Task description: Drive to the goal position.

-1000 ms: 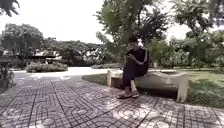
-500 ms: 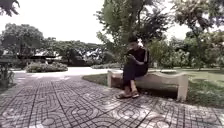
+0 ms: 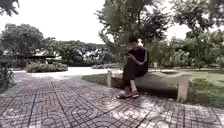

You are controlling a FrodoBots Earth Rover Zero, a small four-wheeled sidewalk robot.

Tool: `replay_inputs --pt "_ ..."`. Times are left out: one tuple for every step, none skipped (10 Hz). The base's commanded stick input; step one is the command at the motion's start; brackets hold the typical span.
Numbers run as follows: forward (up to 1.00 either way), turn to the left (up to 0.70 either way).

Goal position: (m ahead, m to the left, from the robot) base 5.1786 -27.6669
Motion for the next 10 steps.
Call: replay_inputs --pt "0.70 0.27" --pt "0.70 0.27" --pt "0.70 0.27" --pt "0.70 0.27" --pt "0.70 0.27" --pt "0.70 0.27" --pt "0.70 0.27" --pt "0.70 0.27" --pt "0.70 0.27" --pt "0.70 0.27"
